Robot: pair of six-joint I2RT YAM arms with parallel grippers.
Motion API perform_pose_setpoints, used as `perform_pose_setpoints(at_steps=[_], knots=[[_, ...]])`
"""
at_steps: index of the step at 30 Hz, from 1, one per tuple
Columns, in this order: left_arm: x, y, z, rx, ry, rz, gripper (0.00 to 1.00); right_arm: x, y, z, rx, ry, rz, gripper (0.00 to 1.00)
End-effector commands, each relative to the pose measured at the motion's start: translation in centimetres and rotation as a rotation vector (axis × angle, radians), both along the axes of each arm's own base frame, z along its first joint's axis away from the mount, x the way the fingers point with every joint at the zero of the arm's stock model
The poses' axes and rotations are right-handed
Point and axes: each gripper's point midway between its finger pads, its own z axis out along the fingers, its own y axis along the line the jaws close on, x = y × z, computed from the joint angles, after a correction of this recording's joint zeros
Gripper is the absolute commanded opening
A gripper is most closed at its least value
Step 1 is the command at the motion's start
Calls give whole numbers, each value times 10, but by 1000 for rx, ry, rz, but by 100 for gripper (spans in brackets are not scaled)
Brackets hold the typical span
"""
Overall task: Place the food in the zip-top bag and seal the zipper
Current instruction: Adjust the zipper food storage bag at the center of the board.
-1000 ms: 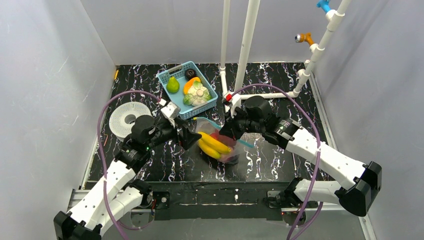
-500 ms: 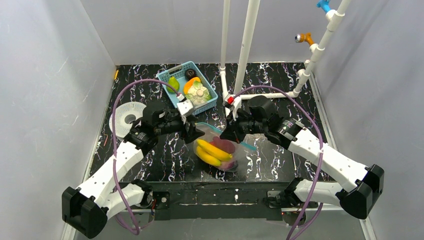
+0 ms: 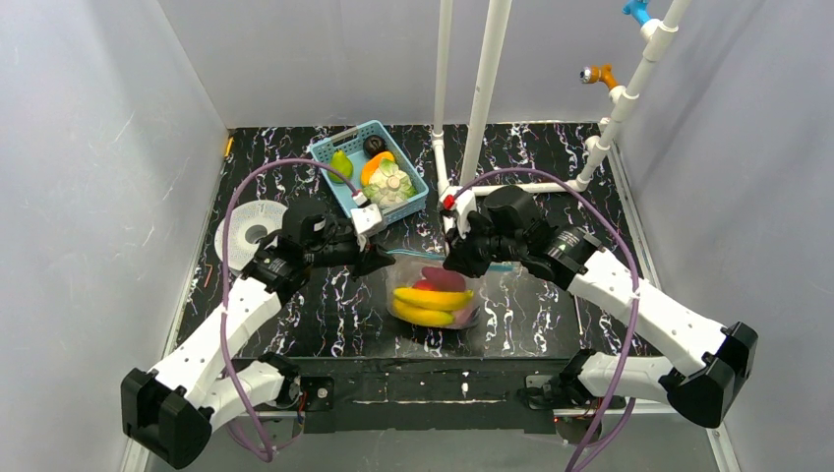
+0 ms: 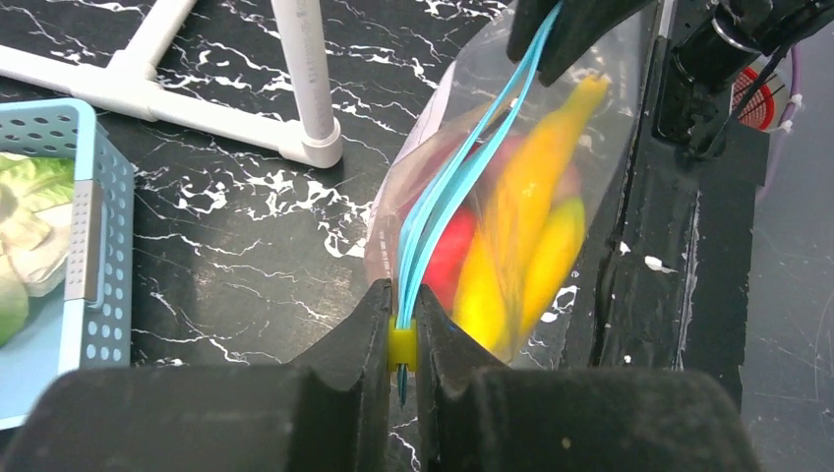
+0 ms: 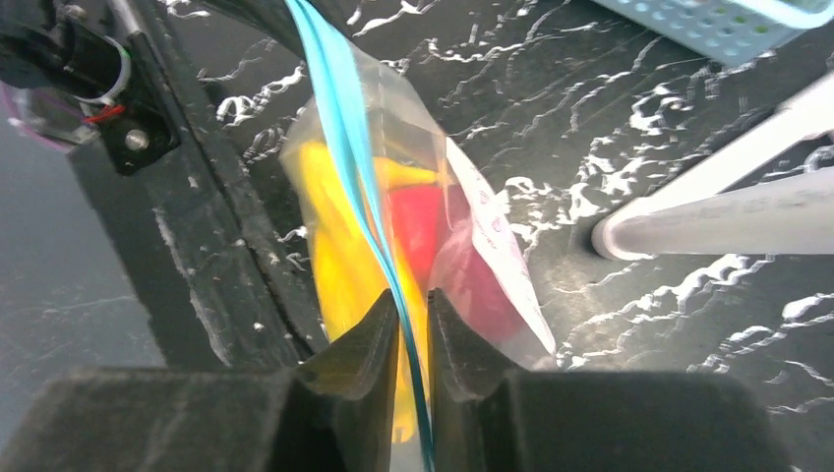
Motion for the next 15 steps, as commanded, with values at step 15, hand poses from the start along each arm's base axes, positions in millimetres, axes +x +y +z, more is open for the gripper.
perform_pose_setpoints(at_steps=[15], knots=[[-48,4,55,-96,-28,-139,0,19,47,44,-194,-344,41,62]])
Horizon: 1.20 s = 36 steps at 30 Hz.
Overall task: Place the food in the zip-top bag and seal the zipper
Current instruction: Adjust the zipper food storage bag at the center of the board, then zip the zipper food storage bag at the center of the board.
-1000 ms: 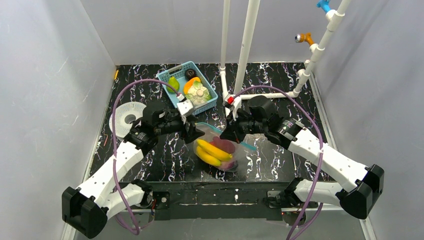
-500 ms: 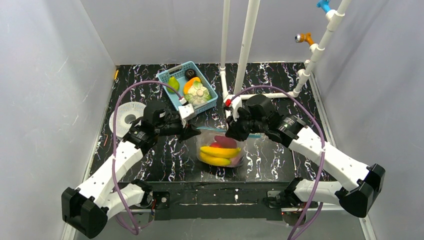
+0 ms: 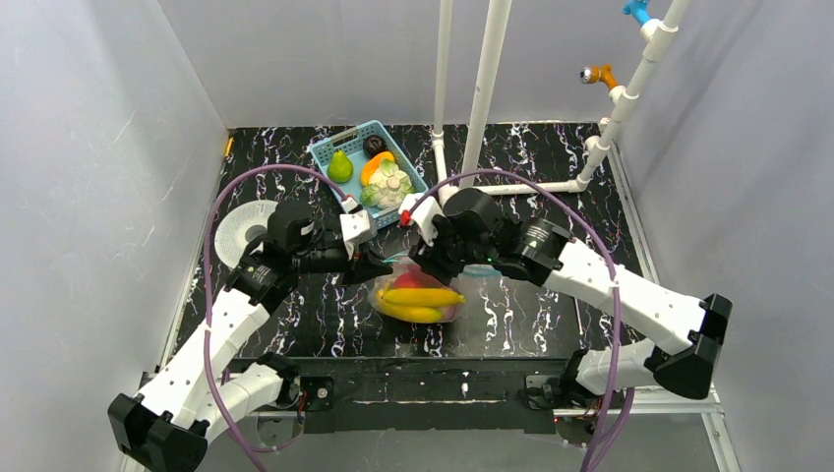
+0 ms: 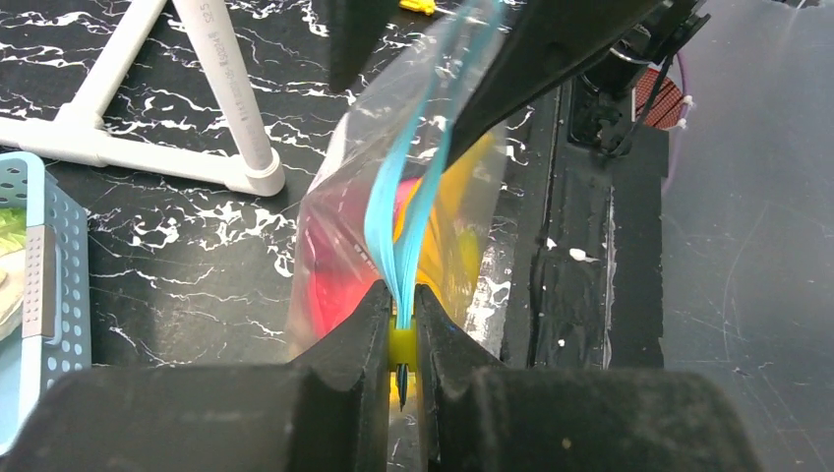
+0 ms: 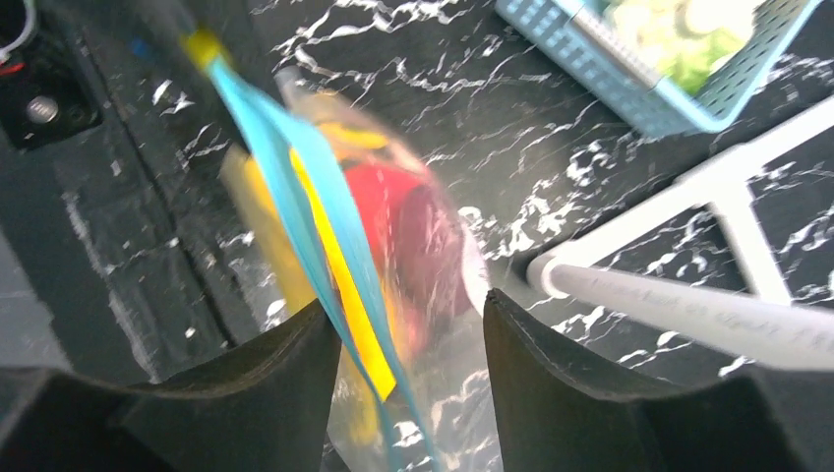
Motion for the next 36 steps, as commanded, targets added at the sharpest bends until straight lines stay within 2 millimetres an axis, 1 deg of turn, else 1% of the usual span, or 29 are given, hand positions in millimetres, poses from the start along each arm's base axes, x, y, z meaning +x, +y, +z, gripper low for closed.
perform_pose_setpoints(at_steps=[1,4,5,6,7,8,10,11,12,14,15,17,18,19,20,23,25,27,32,36], knots=[[-8,1,21,-26,-21,-20,0,20,18,24,-10,-131,-27,62],[-4,2,20,-16,-3,14,0,20,29,18,-51,-173,-34,62],[-2,3,20,-12,3,24,0,19,32,16,-61,-197,-31,60],[-2,3,20,-5,12,27,0,18,35,14,-69,-214,-24,50],[-3,4,19,1,16,23,0,16,37,12,-71,-225,-12,33],[-3,4,19,4,18,17,0,16,38,13,-65,-234,-7,22],[-6,4,18,6,16,2,0,14,37,15,-50,-246,6,11],[-7,4,18,7,12,-2,0,12,35,14,-50,-251,21,4],[-8,4,17,7,9,-3,0,10,32,12,-55,-254,37,2],[-7,6,18,3,-12,6,0,6,23,7,-64,-239,70,1],[-5,6,19,-1,-21,24,8,2,18,4,-64,-218,86,1],[3,9,20,-11,-40,81,41,-5,11,1,-40,-158,107,1],[8,10,20,-17,-47,116,54,-9,9,1,-12,-122,118,1],[12,11,19,-22,-51,142,62,-13,8,1,21,-87,128,1],[13,11,19,-27,-53,152,67,-19,7,3,62,-54,145,1],[13,8,18,-57,-49,141,74,-28,3,11,178,29,165,1],[15,4,18,-91,-43,142,79,-26,-3,13,226,83,150,1],[17,-3,19,-148,-35,131,82,-27,-6,16,267,144,163,1],[6,-23,29,-336,5,12,85,-32,-3,18,313,241,184,1],[-4,-28,32,-387,16,-66,85,-27,-2,19,306,274,162,1]])
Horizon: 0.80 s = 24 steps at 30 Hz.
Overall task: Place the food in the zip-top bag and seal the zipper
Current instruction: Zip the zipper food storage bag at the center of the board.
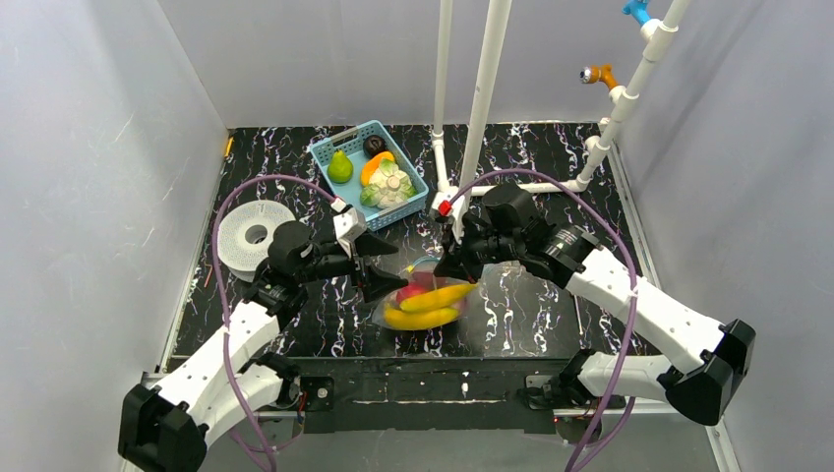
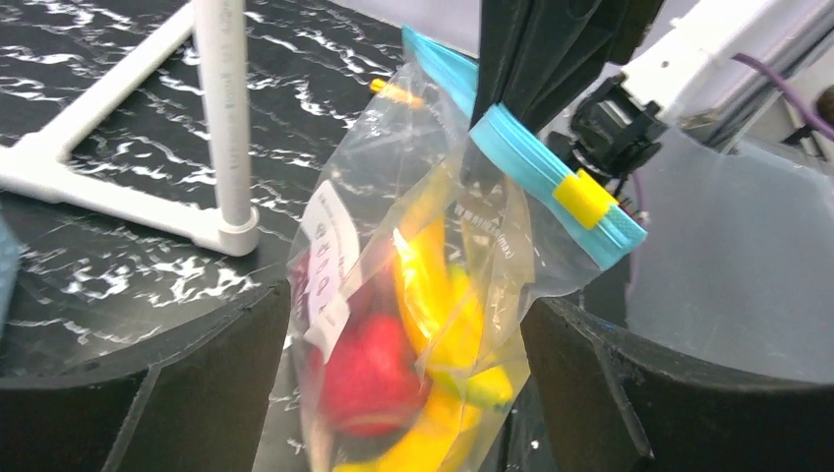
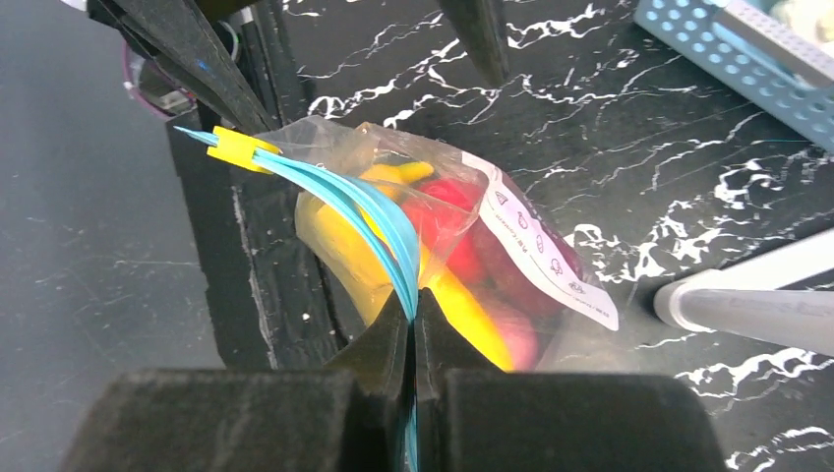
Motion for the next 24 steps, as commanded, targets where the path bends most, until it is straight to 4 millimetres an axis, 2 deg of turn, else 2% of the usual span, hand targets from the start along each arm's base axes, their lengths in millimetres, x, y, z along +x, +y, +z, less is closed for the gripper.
perform_pose_setpoints(at_steps=[1,7,12,14,16,18,20,24], knots=[[-17,-11,40,-153,-92,-139,84,-3,13,22,80,49,37,1],[-12,-13,36,-139,-101,-101,81,-2,14,26,78,67,38,1],[-6,-11,31,-85,-123,-55,66,7,13,36,92,48,-21,1],[-5,-10,30,-80,-137,-43,70,12,13,42,104,52,-65,1],[-2,-9,31,-78,-149,-16,78,16,15,49,124,60,-100,1],[1,-6,34,-83,-171,24,80,15,17,56,143,79,-109,1],[5,-3,37,-92,-198,64,79,13,19,60,152,93,-100,1],[7,0,41,-94,-225,95,70,11,21,62,158,95,-90,1]])
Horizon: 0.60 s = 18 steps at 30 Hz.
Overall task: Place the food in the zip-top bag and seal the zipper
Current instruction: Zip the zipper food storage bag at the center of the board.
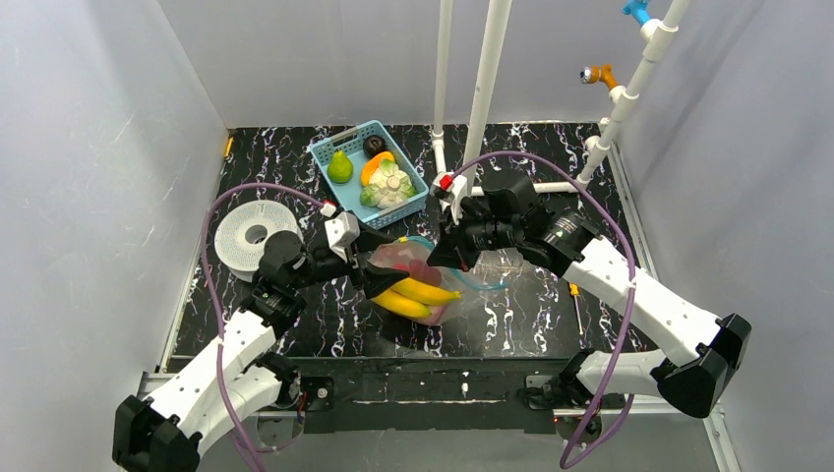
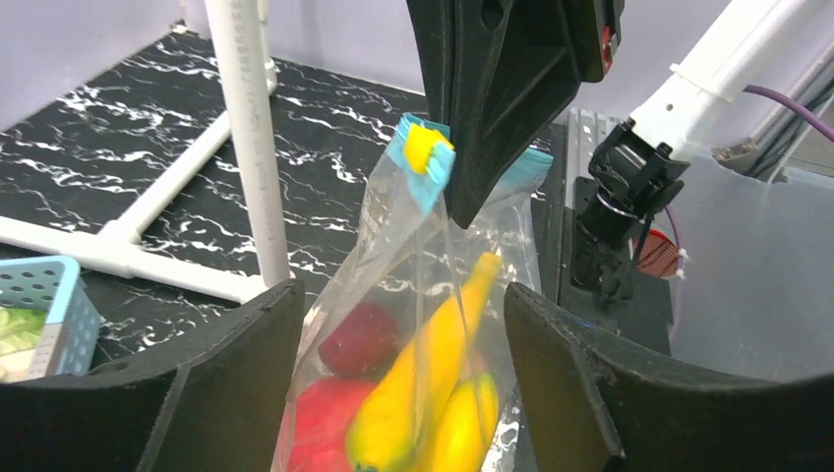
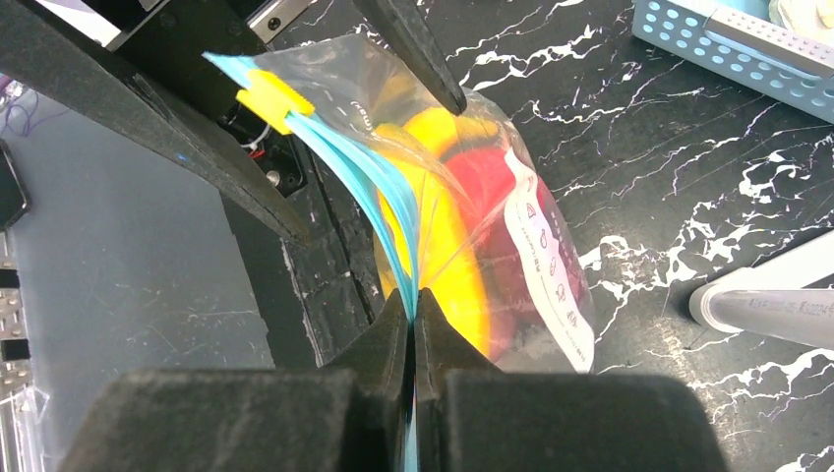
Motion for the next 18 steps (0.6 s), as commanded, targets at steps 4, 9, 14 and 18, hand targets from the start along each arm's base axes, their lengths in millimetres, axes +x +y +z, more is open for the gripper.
perform_pose_setpoints(at_steps=[4,9,14,18], knots=[[8,6,17,-29,-85,74,64,0,12,36,99,-36,27,1],[4,5,19,-30,-96,57,41,-1,16,33,96,-31,39,1],[1,5,20,-26,-101,43,43,-3,18,29,88,-21,51,1],[-5,3,21,-21,-98,3,42,-5,19,28,84,-19,58,1]])
